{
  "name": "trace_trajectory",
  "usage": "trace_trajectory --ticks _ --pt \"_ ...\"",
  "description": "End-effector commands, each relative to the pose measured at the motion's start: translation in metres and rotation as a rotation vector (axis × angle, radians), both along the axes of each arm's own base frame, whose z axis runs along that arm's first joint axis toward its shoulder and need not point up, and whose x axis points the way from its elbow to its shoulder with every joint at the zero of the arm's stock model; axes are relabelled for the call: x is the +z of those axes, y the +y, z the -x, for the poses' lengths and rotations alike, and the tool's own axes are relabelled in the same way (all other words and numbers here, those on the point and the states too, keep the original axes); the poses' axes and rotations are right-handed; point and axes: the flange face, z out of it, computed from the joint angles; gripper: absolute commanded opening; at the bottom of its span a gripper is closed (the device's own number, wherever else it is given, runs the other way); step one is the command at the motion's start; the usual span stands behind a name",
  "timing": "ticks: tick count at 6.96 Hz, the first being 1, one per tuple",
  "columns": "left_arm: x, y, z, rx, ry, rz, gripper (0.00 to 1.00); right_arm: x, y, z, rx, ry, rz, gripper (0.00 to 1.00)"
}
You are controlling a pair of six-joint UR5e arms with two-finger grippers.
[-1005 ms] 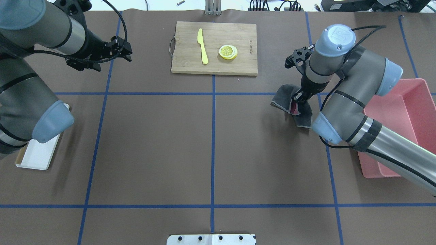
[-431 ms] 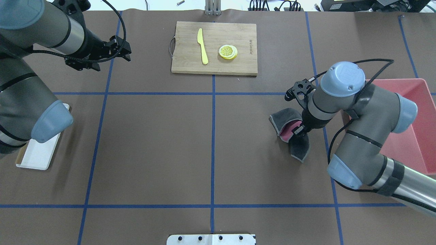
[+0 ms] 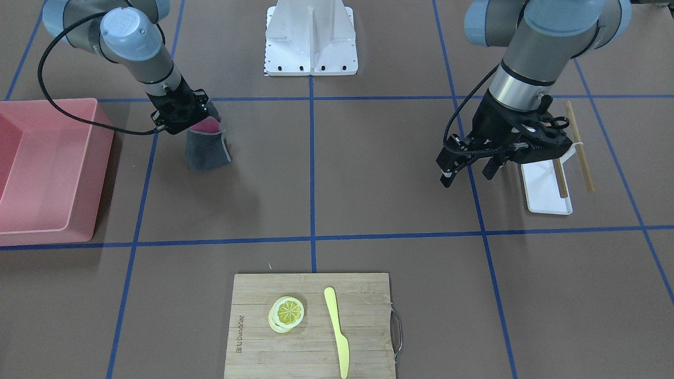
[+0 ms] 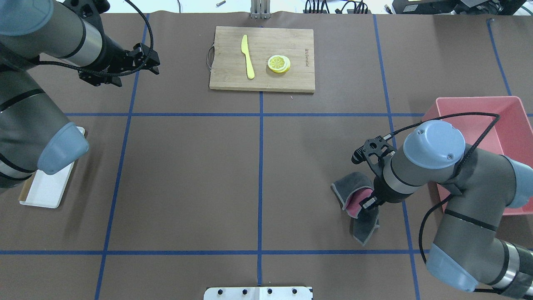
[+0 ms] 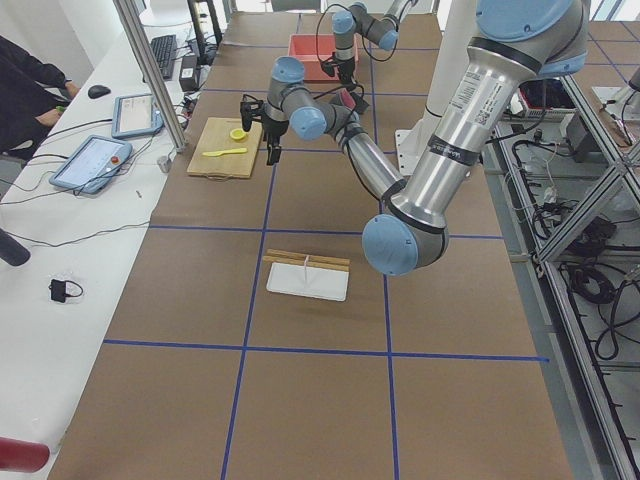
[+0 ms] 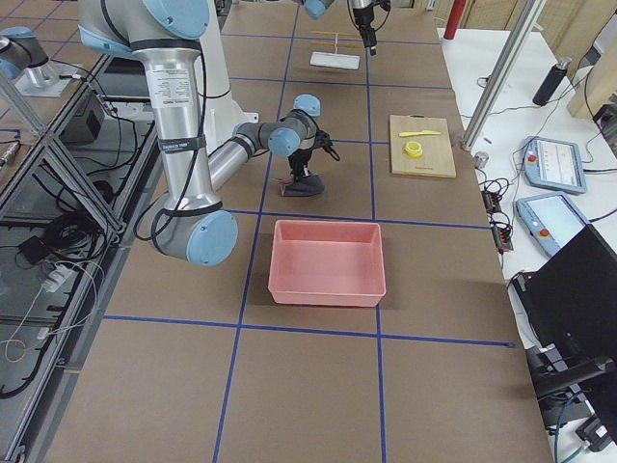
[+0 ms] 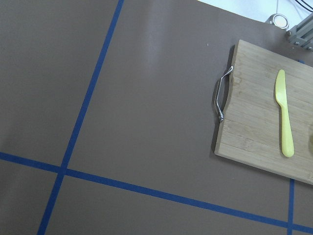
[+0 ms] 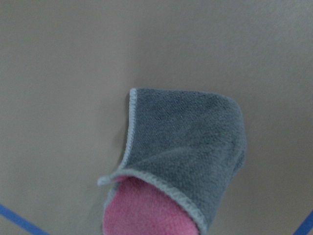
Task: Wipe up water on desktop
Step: 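Wipe the cloth back toward the robot with the right gripper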
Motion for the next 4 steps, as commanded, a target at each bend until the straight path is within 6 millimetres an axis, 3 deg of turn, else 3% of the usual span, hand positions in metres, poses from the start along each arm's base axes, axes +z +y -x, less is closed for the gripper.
trace_trajectory --ticks 1,2,3,4 --pt "-0.002 0.001 0.000 0.001 0.003 -0.002 0.98 0.002 0.019 0.009 -0.017 0.009 0.013 0.00" --pt "-0.002 0.001 0.001 0.000 0.003 -0.003 0.98 0.028 -0.017 0.004 0.042 0.064 -0.016 0.00" --pt "-0.001 0.001 0.000 0.001 0.002 -0.001 0.98 0.029 -0.076 -0.003 0.062 0.071 -0.053 0.00" --pt "-0.001 0.001 -0.001 0.003 0.002 -0.001 0.98 0.048 -0.119 -0.015 0.081 0.103 -0.069 0.00"
